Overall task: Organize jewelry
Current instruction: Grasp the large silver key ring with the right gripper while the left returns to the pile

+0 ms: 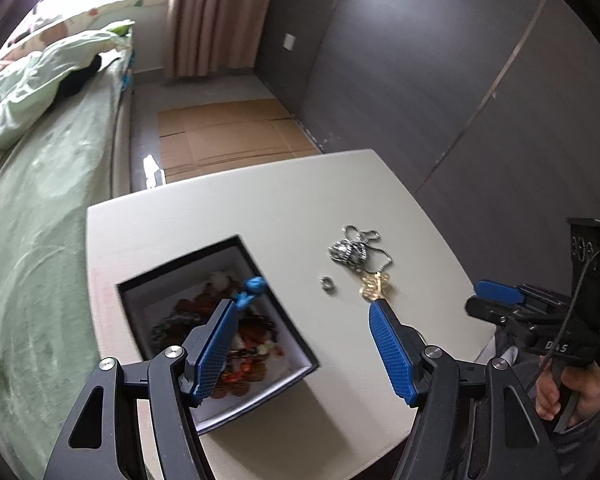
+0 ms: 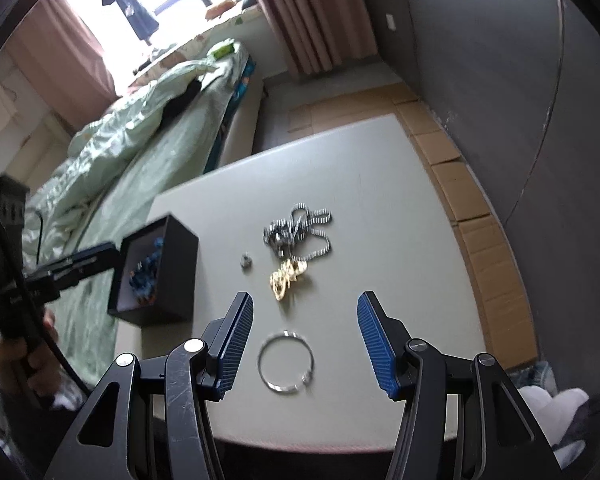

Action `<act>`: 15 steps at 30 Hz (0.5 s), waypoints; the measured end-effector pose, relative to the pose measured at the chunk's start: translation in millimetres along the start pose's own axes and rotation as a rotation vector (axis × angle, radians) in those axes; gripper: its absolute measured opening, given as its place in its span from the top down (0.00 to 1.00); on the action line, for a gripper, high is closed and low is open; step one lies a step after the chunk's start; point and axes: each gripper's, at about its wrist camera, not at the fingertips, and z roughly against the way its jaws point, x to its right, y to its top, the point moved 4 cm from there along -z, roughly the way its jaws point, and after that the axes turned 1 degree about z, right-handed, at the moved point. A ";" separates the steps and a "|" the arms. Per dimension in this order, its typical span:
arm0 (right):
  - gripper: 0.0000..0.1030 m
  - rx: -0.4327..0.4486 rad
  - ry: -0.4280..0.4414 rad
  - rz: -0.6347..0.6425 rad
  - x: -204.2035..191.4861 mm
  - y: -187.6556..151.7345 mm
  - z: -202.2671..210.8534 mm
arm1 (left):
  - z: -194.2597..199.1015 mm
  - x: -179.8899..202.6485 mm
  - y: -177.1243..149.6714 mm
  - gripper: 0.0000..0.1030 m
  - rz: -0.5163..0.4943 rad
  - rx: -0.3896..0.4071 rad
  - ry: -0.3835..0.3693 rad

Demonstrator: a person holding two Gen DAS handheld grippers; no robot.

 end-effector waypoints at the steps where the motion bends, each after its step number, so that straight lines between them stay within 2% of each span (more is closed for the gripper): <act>1: 0.47 -0.013 -0.003 0.012 1.1 -3.1 -1.6 | -1.3 4.5 -1.2 0.33 -0.017 -0.005 0.000; 7: 0.47 -0.067 0.000 0.106 -4.2 -16.3 -9.5 | -1.1 20.0 -11.1 0.33 -0.092 -0.017 0.021; 8: 0.45 -0.073 0.000 0.123 -5.2 -18.7 -10.5 | -1.1 21.8 -13.2 0.33 -0.102 -0.016 0.025; 9: 0.37 -0.079 -0.004 0.142 -6.8 -21.4 -12.2 | -0.6 23.8 -15.8 0.33 -0.113 -0.016 0.029; 10: 0.33 -0.083 -0.013 0.163 -9.1 -23.9 -13.8 | -0.3 24.5 -17.9 0.32 -0.121 -0.017 0.034; 11: 0.29 -0.087 -0.021 0.187 -12.0 -26.8 -15.7 | 0.3 25.0 -20.8 0.30 -0.129 -0.019 0.039; 14: 0.29 -0.111 -0.032 0.239 -20.0 -33.7 -22.6 | 1.4 26.2 -29.8 0.16 -0.148 -0.017 0.055; 15: 0.29 -0.120 -0.042 0.254 -22.5 -36.3 -25.8 | 2.3 26.4 -33.0 0.16 -0.156 -0.017 0.059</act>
